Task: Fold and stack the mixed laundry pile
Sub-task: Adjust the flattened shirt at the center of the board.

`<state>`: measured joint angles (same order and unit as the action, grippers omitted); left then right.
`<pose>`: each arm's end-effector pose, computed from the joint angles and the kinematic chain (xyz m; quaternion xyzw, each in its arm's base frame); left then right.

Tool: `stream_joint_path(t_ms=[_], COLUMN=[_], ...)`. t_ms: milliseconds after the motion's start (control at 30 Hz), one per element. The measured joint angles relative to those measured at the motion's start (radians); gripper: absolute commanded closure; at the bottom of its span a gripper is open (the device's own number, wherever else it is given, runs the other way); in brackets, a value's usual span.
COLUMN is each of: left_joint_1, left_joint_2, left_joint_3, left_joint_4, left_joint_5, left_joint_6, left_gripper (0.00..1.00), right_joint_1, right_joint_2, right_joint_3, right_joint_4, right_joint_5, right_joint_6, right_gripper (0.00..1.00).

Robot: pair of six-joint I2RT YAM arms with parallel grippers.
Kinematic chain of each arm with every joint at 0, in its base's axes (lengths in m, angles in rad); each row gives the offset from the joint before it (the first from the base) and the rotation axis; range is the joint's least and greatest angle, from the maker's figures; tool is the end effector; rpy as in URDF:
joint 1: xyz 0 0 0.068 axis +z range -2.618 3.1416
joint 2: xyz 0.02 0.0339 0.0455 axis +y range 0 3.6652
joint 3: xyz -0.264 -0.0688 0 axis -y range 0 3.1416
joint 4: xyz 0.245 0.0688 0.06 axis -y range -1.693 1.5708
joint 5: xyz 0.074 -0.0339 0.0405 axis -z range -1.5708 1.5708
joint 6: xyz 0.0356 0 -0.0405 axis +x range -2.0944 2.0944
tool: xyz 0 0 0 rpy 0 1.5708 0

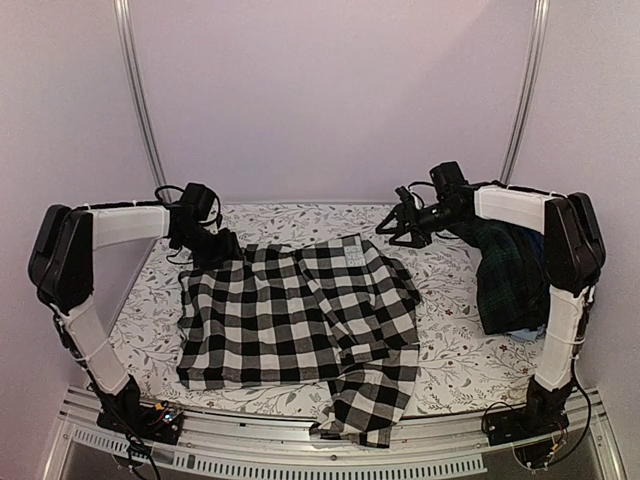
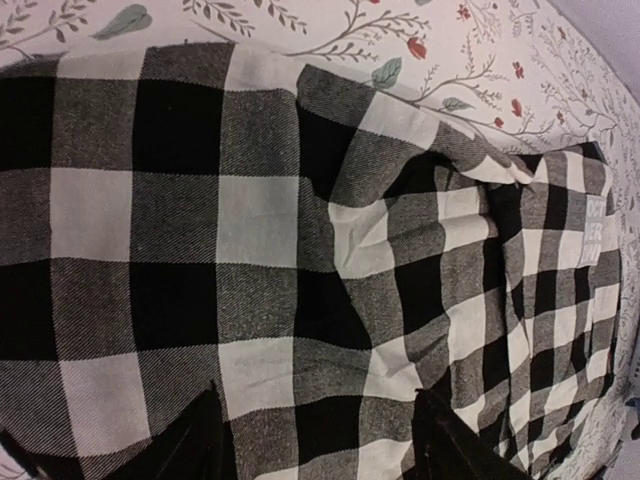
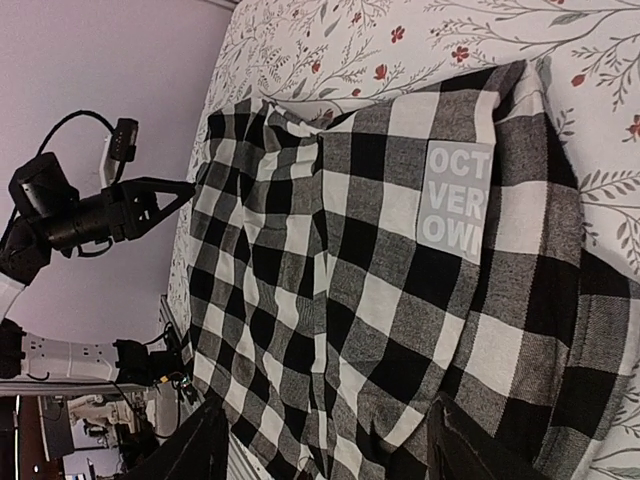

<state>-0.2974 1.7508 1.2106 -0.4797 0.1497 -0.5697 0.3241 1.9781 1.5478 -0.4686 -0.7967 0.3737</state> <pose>0.3478 -0.1122 0.2056 -0.1101 0.9535 -0.1792 0.2159 0.4031 0.1623 0.2308 -0.1063 0.8731 0.4480 0.1603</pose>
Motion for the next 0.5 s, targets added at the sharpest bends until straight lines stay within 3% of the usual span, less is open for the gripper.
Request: stream_joint_path(t_ms=[200, 500], left_joint_1=[0.002, 0.012], left_joint_2=[0.176, 0.462], left_joint_3=[0.062, 0.395], left_joint_4=[-0.001, -0.042], left_joint_5=[0.024, 0.084], left_joint_6=[-0.007, 0.063], left_gripper=[0.5, 0.57], right_joint_1=[0.029, 0.022], right_joint_2=[0.087, 0.143], right_joint_3=[-0.04, -0.193], right_joint_4=[0.068, 0.144], right_joint_5=[-0.055, -0.026], right_joint_6=[0.008, 0.087], right_gripper=[0.38, 0.4])
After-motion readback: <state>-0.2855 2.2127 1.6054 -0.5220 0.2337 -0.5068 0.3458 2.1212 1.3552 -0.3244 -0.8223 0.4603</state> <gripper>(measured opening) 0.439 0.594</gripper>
